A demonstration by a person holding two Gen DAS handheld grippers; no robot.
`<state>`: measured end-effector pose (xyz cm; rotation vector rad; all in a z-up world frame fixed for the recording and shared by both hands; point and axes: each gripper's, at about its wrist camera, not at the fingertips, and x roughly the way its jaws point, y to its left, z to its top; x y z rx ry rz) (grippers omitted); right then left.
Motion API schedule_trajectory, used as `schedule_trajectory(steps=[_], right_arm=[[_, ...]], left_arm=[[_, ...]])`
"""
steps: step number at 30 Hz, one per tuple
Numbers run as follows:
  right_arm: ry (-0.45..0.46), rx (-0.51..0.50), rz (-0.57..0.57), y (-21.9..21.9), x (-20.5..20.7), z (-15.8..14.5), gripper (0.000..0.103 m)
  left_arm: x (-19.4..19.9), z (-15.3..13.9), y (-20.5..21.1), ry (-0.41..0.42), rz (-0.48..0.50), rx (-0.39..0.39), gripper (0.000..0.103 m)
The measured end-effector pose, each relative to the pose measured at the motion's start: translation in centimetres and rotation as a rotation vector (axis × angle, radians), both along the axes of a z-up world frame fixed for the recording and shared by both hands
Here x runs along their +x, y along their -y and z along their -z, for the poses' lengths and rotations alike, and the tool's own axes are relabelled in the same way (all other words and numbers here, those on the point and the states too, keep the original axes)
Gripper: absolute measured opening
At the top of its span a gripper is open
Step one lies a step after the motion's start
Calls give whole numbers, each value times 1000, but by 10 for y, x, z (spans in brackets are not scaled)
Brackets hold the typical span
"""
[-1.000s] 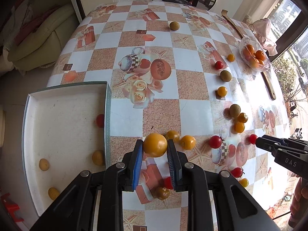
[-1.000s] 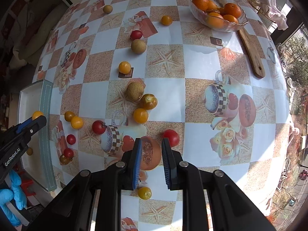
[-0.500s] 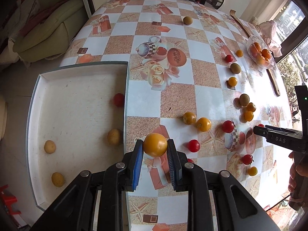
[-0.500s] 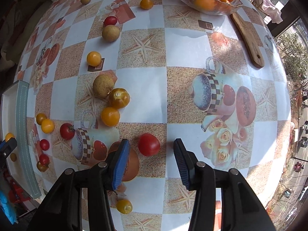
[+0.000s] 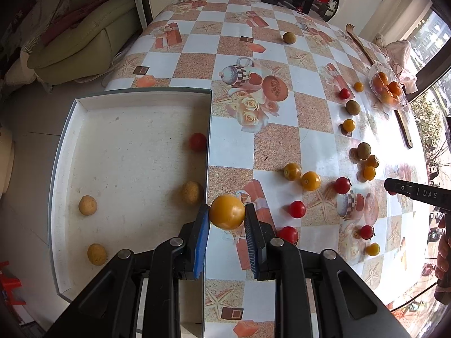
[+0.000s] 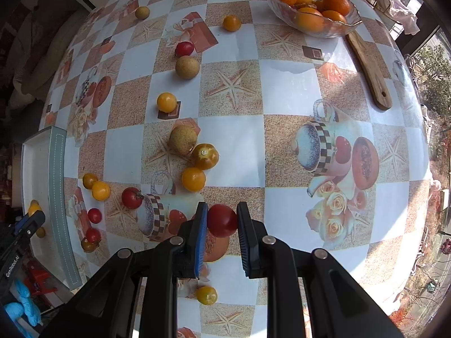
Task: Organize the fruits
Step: 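Carry both tomatoes over the white tray and open both grippers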
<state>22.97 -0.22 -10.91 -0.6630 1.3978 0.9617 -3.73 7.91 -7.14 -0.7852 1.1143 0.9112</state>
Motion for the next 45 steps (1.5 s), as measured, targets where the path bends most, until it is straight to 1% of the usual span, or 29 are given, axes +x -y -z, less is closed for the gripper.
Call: schedule_trajectory(steps=[5, 7, 14, 19, 25, 30, 33, 37, 45], right_arm=[[-21, 39, -67, -20, -16, -18, 23], [-29, 55, -104, -25, -34, -24, 23], [-67, 83, -246, -71, -97, -35, 23], [-100, 93, -351, -100, -146, -36, 23], [-122, 88, -475, -134, -212, -28, 23], [-128, 69, -539, -153, -251, -16, 23], [-115, 54, -561, -162, -265, -9, 23], [-86, 23, -588, -172, -279, 4, 23], [-68, -52, -598, -179, -292, 30, 25]], left_arm=[[-21, -2, -2, 3, -56, 3, 26], [-32, -2, -3, 3, -81, 4, 26], [-71, 2, -3, -10, -170, 4, 26], [-99, 13, 0, -31, -230, -11, 26], [-120, 34, 10, -62, -274, -52, 26], [-126, 51, 16, -83, -290, -85, 26], [-126, 57, 19, -89, -288, -89, 26], [-124, 58, 21, -103, -275, -68, 26], [-110, 60, 30, -139, -238, -38, 27]])
